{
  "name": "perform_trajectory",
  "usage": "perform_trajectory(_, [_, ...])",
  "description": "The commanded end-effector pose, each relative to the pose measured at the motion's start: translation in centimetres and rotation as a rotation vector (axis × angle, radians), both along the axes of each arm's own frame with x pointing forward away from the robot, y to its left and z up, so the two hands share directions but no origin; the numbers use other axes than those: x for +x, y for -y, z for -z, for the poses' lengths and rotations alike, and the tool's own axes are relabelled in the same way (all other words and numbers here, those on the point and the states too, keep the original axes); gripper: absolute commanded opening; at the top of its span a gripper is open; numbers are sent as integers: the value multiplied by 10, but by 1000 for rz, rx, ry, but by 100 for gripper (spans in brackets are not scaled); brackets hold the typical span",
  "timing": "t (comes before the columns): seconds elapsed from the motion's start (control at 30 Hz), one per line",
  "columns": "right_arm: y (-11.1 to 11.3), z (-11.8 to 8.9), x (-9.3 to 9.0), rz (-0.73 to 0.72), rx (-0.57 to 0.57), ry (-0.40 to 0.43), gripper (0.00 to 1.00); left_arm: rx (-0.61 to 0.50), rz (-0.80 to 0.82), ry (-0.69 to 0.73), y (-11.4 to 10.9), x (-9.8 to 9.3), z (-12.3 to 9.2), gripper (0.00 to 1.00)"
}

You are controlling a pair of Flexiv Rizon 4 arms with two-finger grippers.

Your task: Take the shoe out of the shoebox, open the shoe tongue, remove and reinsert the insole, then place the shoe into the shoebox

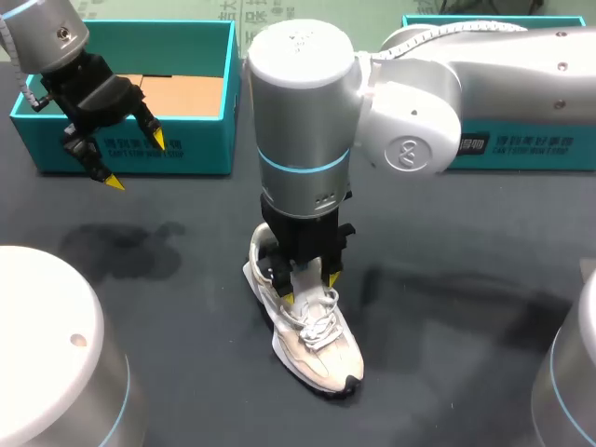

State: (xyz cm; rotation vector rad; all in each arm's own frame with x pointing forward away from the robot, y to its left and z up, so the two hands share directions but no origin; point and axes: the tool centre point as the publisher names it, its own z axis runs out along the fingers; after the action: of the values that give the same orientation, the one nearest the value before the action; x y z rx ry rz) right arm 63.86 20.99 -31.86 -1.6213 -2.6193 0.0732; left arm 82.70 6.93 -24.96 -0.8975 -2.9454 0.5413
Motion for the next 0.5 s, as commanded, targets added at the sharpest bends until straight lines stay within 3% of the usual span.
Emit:
perform_trajectory(0.03, [2,20,7,2,50,-17,68,2,0,2,0,-1,0,100])
perform_trajectory(0.33, [-3,35,20,-14,101,-7,51,2,0,2,0,-1,0,100])
perform_trajectory(0.5, [-10,30,27,-43,87,0,49,2,0,2,0,-1,0,100])
